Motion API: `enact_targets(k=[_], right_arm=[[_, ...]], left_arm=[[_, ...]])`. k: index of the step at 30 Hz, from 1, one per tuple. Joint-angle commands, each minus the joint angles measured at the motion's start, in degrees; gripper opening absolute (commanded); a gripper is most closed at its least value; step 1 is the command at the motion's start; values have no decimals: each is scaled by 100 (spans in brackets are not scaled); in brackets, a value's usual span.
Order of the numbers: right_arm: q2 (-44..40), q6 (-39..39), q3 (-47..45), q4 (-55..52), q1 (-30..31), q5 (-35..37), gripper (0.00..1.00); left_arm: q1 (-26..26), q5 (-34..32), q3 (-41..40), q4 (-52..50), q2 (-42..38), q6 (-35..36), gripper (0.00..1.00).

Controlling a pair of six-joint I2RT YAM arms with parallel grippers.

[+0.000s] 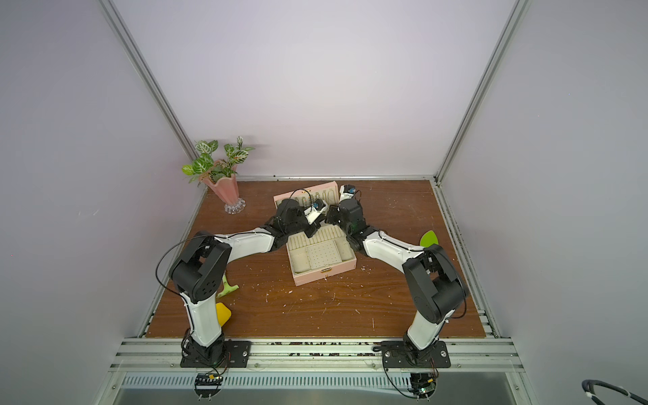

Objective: Put jewelry chain into jewelry box
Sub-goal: Adjust the necklace in the storage slot.

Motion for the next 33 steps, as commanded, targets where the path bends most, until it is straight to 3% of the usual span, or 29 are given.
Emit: enact_targets(k=[1,16,33], right_arm=[[-256,-82,-119,153,-2,-74,0],[-531,17,-471,72,-9,-95,0],[-147,40,-376,83,-9,-262,0]], left_arm=[[22,-99,197,97,112,-48,1],[22,-232,216,147,148,-156,1],[28,-164,198,177,129,-183,1]])
